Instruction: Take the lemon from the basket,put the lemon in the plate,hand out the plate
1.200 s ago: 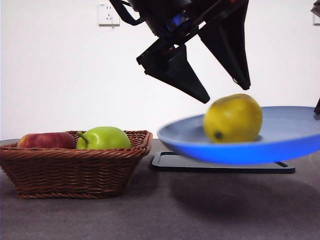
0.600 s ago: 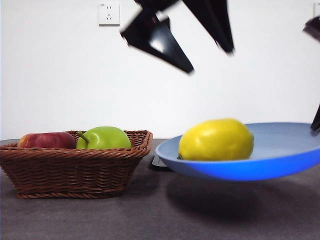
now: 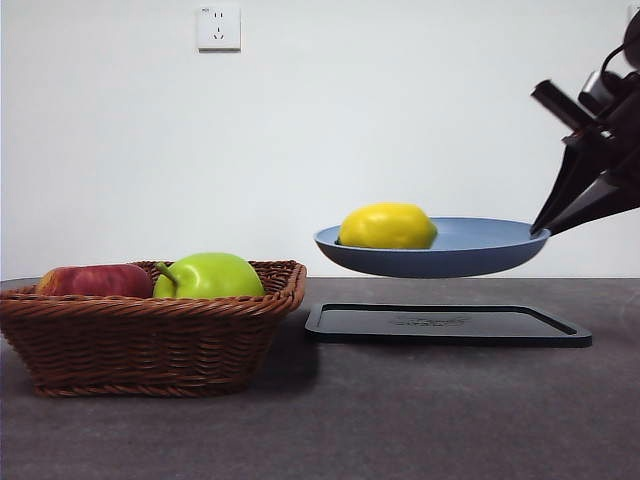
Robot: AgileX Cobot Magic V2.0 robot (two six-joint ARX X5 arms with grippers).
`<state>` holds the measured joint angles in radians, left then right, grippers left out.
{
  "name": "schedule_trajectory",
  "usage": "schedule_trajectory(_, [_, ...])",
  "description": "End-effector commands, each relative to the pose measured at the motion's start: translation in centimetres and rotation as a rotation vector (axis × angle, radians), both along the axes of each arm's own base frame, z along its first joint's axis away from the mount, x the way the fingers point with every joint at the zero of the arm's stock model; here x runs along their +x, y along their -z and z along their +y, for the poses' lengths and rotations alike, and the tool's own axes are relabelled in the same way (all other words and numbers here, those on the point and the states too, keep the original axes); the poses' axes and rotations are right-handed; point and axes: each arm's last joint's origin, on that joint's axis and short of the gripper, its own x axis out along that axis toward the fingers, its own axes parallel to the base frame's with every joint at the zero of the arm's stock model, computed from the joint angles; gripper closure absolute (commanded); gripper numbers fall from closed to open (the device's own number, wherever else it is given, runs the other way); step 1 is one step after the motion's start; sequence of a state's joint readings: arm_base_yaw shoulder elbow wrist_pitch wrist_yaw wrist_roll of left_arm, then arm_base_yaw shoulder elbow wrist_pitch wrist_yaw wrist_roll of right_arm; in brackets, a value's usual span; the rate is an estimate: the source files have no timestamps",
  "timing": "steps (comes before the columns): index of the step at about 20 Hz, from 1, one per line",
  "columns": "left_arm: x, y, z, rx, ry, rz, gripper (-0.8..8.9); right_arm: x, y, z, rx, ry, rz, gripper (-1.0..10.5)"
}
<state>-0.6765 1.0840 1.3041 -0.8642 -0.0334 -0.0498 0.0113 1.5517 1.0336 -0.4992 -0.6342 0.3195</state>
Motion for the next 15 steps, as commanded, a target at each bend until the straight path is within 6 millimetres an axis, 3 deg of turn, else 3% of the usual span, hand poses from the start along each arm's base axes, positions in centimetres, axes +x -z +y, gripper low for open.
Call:
schedule_trajectory(1, [-0.5, -1.1, 1.2, 0.015, -0.042, -0.051, 4.63, 2.9, 0.2, -0.2, -0.012, 0.026, 0.000, 9.4])
schedule_trajectory(7, [-0.8, -1.1, 2.0, 0.026, -0.072, -0.041, 4.63, 7.3, 3.4, -0.5, -0.021, 0.059, 0.044, 9.4])
schedule_trajectory(11, [-0.8, -1.2, 2.0, 0.025, -0.073, -0.044, 4.63, 7.9, 5.6, -0.8, -0.061, 0.093, 0.093, 9.4])
schedule_trajectory(15, [-0.8, -1.2, 2.0, 0.024, -0.073, -0.044, 4.63, 8.0, 5.9, -0.9, -0.111, 0.074, 0.070, 8.9])
